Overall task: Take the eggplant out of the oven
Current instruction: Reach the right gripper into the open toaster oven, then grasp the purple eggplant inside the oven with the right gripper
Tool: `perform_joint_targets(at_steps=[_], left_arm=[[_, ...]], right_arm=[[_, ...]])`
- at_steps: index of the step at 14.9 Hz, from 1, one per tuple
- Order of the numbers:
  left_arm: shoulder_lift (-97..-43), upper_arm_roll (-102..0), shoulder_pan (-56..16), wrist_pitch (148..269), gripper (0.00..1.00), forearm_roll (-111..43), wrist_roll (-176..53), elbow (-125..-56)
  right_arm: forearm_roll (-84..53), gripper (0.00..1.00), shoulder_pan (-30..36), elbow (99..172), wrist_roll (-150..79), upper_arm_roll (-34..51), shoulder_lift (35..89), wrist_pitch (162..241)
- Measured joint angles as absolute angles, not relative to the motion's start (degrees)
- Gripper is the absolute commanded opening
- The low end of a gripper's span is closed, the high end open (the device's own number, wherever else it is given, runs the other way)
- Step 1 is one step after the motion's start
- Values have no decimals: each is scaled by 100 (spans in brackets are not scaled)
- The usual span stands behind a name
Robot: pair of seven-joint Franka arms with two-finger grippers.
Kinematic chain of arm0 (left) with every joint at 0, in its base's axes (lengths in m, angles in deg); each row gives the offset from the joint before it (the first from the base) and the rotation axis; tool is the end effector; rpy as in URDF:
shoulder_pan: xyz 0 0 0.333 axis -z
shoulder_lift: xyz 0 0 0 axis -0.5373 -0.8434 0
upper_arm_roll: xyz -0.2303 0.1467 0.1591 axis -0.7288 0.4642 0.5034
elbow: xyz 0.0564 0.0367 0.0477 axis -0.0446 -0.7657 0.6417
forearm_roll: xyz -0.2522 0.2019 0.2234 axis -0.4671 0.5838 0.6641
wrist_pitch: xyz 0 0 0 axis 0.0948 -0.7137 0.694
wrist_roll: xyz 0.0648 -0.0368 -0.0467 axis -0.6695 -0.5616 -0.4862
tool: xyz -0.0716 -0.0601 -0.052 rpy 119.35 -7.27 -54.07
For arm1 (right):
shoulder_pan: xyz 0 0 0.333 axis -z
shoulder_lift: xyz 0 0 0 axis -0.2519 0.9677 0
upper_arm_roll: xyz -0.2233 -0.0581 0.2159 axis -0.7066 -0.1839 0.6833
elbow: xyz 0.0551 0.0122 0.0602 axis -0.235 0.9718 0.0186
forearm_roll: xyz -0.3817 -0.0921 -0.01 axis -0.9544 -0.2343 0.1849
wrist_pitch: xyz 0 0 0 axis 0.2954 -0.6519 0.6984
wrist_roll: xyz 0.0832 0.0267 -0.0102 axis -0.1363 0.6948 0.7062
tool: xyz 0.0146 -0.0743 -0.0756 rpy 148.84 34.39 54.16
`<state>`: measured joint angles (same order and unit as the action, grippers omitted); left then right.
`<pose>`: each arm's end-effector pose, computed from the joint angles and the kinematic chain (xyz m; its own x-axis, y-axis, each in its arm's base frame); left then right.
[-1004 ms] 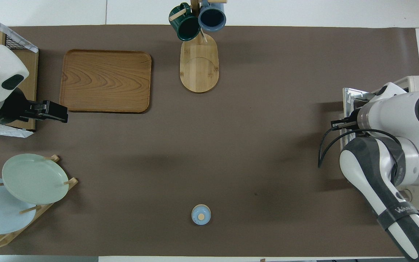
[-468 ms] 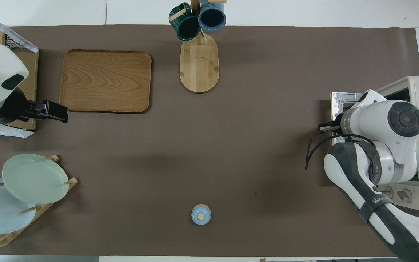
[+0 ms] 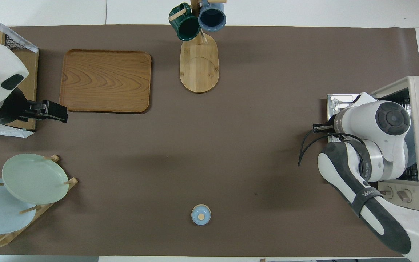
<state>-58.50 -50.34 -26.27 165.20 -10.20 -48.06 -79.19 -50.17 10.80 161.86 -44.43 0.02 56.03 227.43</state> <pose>0.5444 -0.0847 0.5767 0.9936 -0.1080 -0.0343 -0.1074 -0.9941 0.0176 0.5433 0.0228 0.2989 0.9939 0.0775 0.0781 0.0740 -0.9962 0.0467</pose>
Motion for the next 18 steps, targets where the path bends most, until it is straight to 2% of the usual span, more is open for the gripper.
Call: perform_joint_targets(at_steps=[4,5,6,7,9,12,13,18], left_arm=[[-5850,-5029,-2627,16523,100,-1020,-4806,-7919],[-5850,-5029,-2627,16532,100,-1020,-4806,-7919],[-5850,-5029,-2627,16539,100,-1020,-4806,-7919],[-5850,-5029,-2627,16544,100,-1020,-4806,-7919],[-5850,-5028,-2628,16561,100,-1020,-4806,-7919],[-5850,-5027,-2628,16621,100,-1020,-4806,-7919],[-5850,-5027,-2628,16624,100,-1020,-4806,-7919],[-5850,-5027,-2628,16626,100,-1020,-4806,-7919]], right_arm=[[-4585,0,666,16099,-4699,10,5578,22732],[-4529,3,530,15999,-4752,13,5544,22618],[-4523,17,438,15865,-4830,15,5493,22364],[-4523,23,400,15717,-4871,14,5429,22068],[-4551,24,411,15509,-4874,-29,5269,21519],[-5525,42,602,15320,-5129,-133,4980,20546],[-5841,44,706,15292,-5268,-138,4904,20365],[-6166,42,941,15313,-5336,-142,4826,20041]])
